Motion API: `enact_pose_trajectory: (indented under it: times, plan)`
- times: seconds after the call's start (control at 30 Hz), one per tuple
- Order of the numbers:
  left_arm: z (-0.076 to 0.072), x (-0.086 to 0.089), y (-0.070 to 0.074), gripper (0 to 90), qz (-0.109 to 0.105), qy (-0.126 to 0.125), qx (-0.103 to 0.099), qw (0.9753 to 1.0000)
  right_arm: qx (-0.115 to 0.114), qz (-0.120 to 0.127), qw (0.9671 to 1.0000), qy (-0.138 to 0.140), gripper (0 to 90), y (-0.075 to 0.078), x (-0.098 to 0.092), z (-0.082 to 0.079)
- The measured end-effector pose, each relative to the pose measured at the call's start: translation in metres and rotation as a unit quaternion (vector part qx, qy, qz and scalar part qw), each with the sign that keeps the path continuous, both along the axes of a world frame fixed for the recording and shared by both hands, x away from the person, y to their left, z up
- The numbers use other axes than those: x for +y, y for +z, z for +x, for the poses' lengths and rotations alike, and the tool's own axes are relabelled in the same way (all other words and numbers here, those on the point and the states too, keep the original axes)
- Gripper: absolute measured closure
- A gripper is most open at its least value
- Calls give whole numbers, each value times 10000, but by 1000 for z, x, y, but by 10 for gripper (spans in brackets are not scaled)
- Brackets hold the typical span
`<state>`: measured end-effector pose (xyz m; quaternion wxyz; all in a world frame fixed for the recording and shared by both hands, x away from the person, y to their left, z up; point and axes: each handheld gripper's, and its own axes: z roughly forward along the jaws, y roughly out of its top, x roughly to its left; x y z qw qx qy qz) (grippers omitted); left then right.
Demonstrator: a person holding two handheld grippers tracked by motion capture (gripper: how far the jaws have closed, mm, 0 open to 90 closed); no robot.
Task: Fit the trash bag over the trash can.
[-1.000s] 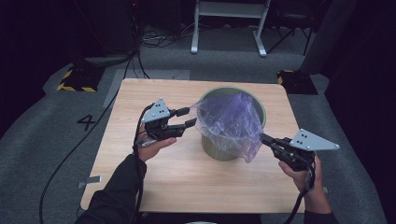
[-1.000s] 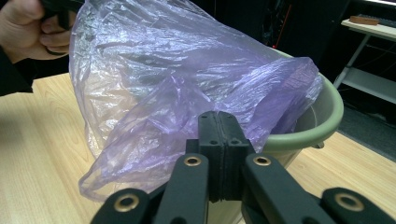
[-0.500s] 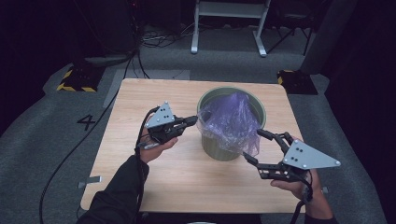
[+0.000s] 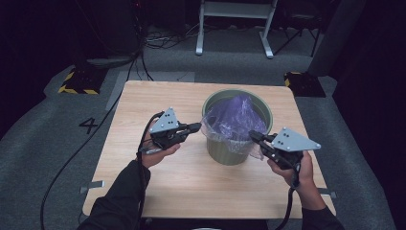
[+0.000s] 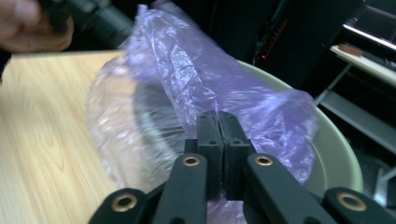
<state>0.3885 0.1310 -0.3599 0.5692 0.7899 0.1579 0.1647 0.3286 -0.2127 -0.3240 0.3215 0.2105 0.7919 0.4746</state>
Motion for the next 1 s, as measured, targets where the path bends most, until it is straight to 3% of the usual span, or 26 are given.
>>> enact_pose_trajectory:
  times: [0.2,0.23,0.33,0.37,0.43,0.47,0.5,0.53,0.67,0.73,0.9,1.0]
  plan:
    - [0,7,-10,899,176,-39,98,9998,34,432,9963,-744,900,4,-23,9]
    - [0,7,-10,899,176,-39,98,9998,34,432,9963,-744,900,4,-23,9]
    - [1,10,-14,898,222,-48,181,9996,75,605,9915,-1148,900,3,-35,18]
    - [2,12,-17,898,257,-46,225,9994,185,745,9888,-1284,900,1,-42,23]
    - [2,13,-18,898,293,-40,241,9993,221,780,9870,-1388,900,0,-45,26]
    - [1,14,-21,899,357,-65,291,9989,302,850,9838,-1547,900,-3,-53,33]
    - [1,14,-21,899,357,-65,291,9989,302,850,9838,-1547,900,-3,-53,33]
    - [1,14,-25,899,469,-93,342,9983,460,947,9811,-1627,900,-6,-59,39]
    - [1,15,-32,899,660,-99,391,9970,593,1005,9775,-1759,900,-12,-67,48]
    - [2,15,-39,899,834,-40,430,9956,626,1013,9767,-1785,900,-15,-69,49]
    - [8,18,-50,899,969,154,522,9938,691,1025,9747,-1864,900,-20,-74,56]
    - [10,19,-53,871,969,379,501,9933,707,963,9757,-1835,900,-22,-73,58]
